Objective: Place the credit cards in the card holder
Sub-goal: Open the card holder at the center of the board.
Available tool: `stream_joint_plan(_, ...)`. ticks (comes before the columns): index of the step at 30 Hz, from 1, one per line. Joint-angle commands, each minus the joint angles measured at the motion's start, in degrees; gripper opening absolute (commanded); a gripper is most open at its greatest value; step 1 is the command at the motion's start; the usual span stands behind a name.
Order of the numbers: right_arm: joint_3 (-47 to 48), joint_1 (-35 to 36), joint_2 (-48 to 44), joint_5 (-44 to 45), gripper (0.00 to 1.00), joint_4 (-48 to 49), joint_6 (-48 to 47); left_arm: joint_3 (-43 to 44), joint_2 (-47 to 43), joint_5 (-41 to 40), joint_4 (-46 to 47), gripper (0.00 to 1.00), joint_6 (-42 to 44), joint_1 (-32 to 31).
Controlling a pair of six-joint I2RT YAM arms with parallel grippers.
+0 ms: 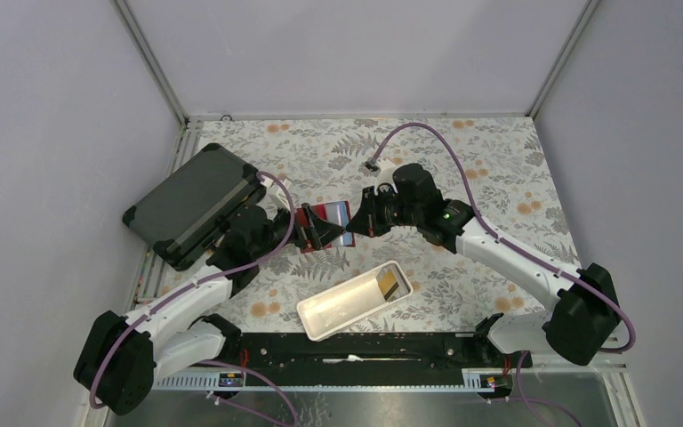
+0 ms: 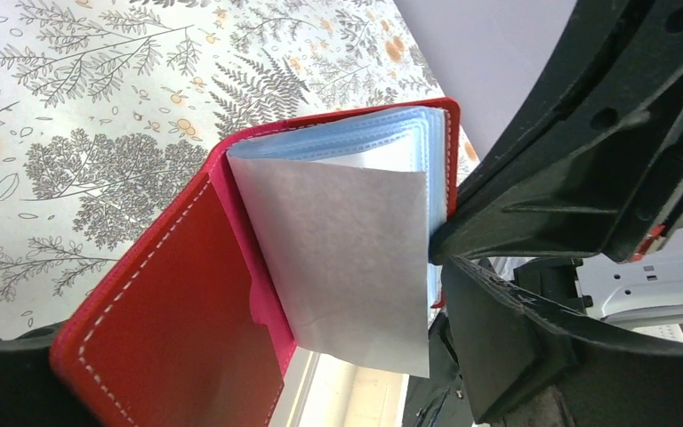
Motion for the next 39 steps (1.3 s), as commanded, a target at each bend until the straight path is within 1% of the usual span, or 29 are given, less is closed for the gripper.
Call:
stream_joint_plan(1,1.9,0.7,0.2,0.0,0.0,2.2,-1.2,3.4,0.8,-1.8,-0.6,0.9,2.2,-0.6)
stream_joint_plan(5,2.0,0.7,0.2,0.6,0.0,1.6,-1.5,3.1,0.6,-1.9,-1.0,0.78,2.7,-0.6)
stream_joint_plan(8,2.0,0.7,0.3,0.8,0.0,1.7,-1.5,2.9,0.5,-1.9,-1.0,0.74,2.6,-0.6)
stream_joint_plan(11,2.0,0.7,0.3,0.8,0.0,1.6,-1.5,2.9,0.3,-2.1,-1.2,0.68,2.7,-0.6)
stream_joint_plan(18,1.9,0.6,0.0,1.8,0.0,1.1,-1.7,3.1,-1.6,-3.9,-5.5,0.61,4.7,-0.6)
stream_joint_plan(25,2.0,0.7,-0.1,1.8,0.0,0.9,-1.7,2.0,-3.6,-4.6,-6.4,0.55,4.8,-0.6)
stream_joint_plan(28,1.9,0.7,-0.1,1.9,0.0,0.7,-1.7,2.0,-4.4,-5.5,-7.3,0.47,4.9,-0.6)
stream_joint_plan(33,1.7,0.6,-0.1,2.2,0.0,0.7,-1.6,1.5,-5.2,-5.2,-6.9,0.28,5.2,-0.6)
stream_joint_plan(36,1.5,0.6,-0.3,1.7,0.0,1.1,-1.2,1.1,-5.3,-3.7,-5.1,0.21,4.8,-0.6)
stream_joint_plan(37,1.4,0.7,-0.3,1.2,0.01,1.5,-1.0,0.7,-5.4,-3.0,-4.1,0.19,4.5,-0.6)
stream_joint_plan(39,0.8,0.6,-0.4,-0.3,0.11,2.7,-0.4,0.1,-5.5,-1.8,-2.0,0.15,3.9,-0.6)
